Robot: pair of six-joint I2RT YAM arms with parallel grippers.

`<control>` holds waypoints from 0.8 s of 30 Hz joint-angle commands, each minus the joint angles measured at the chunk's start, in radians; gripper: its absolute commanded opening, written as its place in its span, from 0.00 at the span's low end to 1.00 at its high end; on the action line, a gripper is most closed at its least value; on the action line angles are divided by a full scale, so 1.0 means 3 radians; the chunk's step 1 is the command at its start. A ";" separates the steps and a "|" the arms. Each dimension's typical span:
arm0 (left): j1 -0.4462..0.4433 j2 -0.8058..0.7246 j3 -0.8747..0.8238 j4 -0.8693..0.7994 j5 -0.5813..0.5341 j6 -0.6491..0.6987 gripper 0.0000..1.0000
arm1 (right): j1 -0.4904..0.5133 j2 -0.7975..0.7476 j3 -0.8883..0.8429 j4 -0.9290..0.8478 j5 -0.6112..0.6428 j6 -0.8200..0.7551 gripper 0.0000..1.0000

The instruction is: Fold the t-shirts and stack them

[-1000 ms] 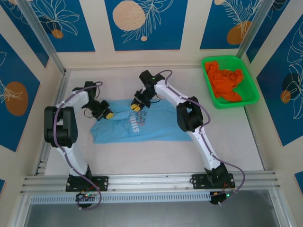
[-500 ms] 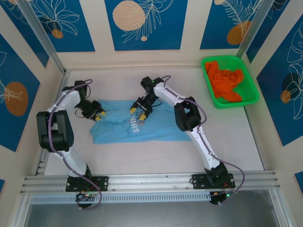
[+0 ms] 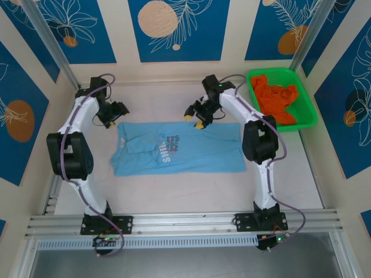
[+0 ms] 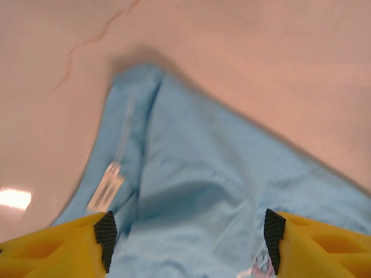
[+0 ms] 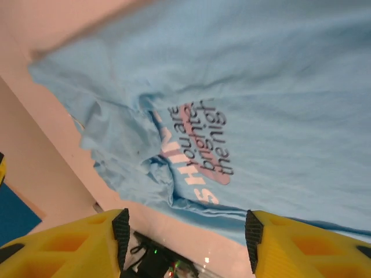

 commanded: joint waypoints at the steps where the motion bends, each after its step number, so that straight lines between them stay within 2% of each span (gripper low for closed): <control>1: -0.0054 0.0394 0.0170 0.0032 -0.0137 0.0316 0.68 | -0.0185 -0.0008 -0.0133 -0.0105 0.0432 -0.0231 0.56; 3: -0.0068 0.0562 0.0241 0.0117 -0.0085 0.0419 0.66 | -0.0276 -0.0013 -0.0219 -0.0096 0.0622 -0.0307 0.56; 8: -0.0146 0.0897 0.0468 0.0062 -0.0025 0.0289 0.60 | -0.0499 0.0082 -0.0359 -0.0049 0.0813 -0.0468 0.54; 12: -0.0288 0.1087 0.0661 -0.0051 -0.0187 0.0274 0.59 | -0.0578 0.0149 -0.0411 -0.0080 0.0958 -0.0598 0.54; 18: -0.0393 0.1625 0.1207 -0.0388 -0.0586 0.0262 0.50 | -0.0608 0.0244 -0.0519 -0.0147 0.1014 -0.0660 0.54; 22: -0.0438 0.1988 0.1725 -0.0515 -0.0780 0.0188 0.48 | -0.0574 0.0251 -0.0663 -0.0217 0.0972 -0.0576 0.54; 24: -0.0453 0.2197 0.2028 -0.0529 -0.0761 0.0128 0.47 | -0.0556 0.0230 -0.0793 -0.0213 0.0915 -0.0514 0.54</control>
